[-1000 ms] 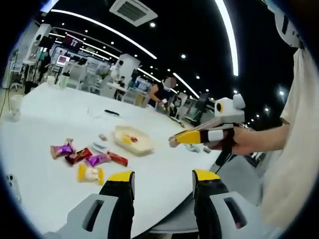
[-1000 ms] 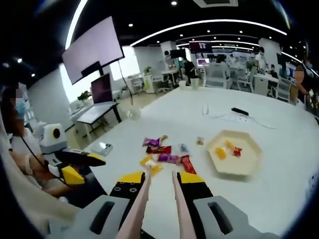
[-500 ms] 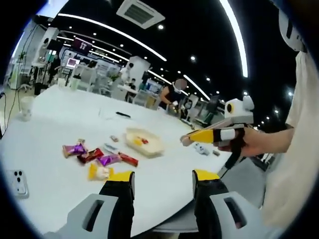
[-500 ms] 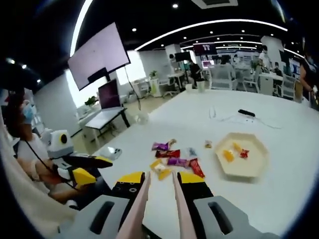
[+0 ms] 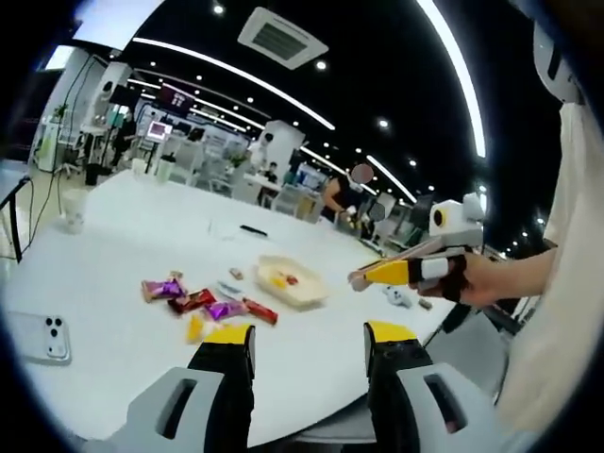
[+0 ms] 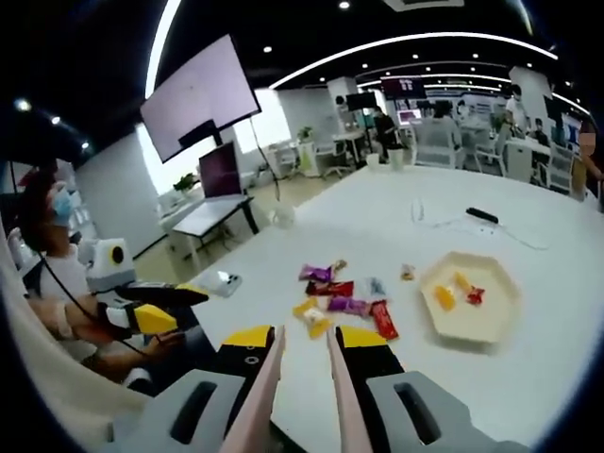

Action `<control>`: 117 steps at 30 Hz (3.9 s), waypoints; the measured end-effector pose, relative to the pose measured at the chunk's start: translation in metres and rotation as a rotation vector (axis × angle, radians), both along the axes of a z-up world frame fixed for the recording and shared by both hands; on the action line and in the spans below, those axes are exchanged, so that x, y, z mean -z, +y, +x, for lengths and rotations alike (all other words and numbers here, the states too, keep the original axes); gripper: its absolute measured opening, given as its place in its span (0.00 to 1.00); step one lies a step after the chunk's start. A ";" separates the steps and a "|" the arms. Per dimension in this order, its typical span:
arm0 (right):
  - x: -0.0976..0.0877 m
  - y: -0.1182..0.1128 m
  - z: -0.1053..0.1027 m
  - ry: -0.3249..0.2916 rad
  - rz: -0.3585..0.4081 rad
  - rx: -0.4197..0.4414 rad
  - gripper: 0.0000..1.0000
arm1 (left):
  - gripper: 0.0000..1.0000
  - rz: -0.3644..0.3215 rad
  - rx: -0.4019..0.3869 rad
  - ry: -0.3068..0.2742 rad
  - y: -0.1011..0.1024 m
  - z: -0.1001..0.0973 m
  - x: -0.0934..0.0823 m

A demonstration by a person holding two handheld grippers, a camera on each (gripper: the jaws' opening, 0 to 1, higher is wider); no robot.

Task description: Place the target food into the container with the food tongs after gripping and lifting it, then release it inside without dropping or visibly crushing the food.

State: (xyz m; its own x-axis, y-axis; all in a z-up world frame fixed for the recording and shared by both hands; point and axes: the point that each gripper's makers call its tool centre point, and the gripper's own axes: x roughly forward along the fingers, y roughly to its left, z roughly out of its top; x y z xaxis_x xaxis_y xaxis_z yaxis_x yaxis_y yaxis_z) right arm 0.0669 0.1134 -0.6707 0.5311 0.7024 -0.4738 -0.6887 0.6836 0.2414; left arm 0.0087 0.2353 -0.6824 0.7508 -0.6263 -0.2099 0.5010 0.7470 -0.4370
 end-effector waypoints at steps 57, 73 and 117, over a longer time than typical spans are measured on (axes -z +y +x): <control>0.001 0.075 0.005 -0.048 -0.050 -0.006 0.25 | 0.48 -0.009 -0.045 -0.046 0.094 -0.023 -0.005; 0.019 0.055 0.014 -0.036 -0.088 0.052 0.25 | 0.47 0.000 -0.006 0.000 0.093 -0.028 0.013; 0.086 0.030 0.078 0.012 -0.274 -0.026 0.28 | 0.49 -0.022 -0.079 0.061 0.096 -0.029 0.035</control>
